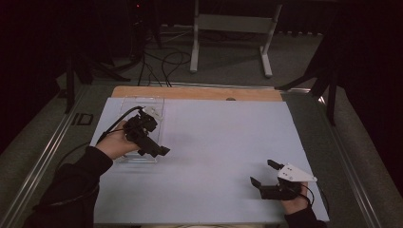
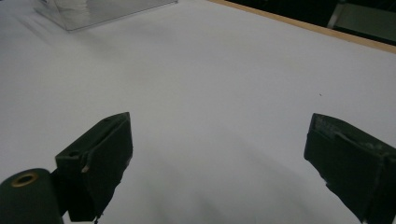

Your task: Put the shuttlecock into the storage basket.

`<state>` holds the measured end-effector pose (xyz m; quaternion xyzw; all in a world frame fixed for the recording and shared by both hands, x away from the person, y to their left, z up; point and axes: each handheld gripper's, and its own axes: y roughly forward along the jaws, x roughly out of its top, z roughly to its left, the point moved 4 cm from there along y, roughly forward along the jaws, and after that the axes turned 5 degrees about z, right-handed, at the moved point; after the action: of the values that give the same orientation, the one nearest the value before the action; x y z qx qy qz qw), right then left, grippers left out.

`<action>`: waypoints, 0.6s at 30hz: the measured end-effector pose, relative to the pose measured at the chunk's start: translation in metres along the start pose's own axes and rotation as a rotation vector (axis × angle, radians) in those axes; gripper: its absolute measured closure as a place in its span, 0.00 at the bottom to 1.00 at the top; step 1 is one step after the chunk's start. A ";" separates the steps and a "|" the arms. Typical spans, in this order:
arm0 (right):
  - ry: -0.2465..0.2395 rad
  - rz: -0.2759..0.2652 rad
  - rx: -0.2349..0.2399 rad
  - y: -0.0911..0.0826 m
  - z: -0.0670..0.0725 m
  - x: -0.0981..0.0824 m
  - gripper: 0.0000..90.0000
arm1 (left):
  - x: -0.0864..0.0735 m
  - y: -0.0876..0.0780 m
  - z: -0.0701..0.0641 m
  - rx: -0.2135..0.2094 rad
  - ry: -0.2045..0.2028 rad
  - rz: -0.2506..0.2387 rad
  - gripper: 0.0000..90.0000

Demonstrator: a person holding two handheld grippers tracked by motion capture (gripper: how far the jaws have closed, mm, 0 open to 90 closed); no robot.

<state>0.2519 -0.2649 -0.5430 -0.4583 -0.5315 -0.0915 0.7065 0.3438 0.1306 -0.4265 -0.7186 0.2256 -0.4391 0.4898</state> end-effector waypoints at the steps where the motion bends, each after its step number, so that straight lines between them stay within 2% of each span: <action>1: 0.001 0.000 0.001 0.000 0.000 0.000 0.09 | 0.001 0.002 -0.002 0.000 0.008 0.002 0.00; 4: -0.001 -0.001 0.001 0.000 0.000 0.000 0.09 | 0.005 0.007 -0.008 -0.011 0.035 0.001 0.00; 8: -0.001 -0.001 0.001 0.000 0.000 0.000 0.09 | 0.010 0.013 -0.016 -0.027 0.040 -0.008 0.00; 18: -0.002 -0.005 0.004 -0.001 0.001 0.001 0.09 | 0.020 0.031 -0.041 -0.045 0.118 -0.030 0.00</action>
<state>0.2515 -0.2646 -0.5420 -0.4556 -0.5335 -0.0915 0.7067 0.3222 0.0818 -0.4407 -0.7055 0.2532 -0.4827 0.4529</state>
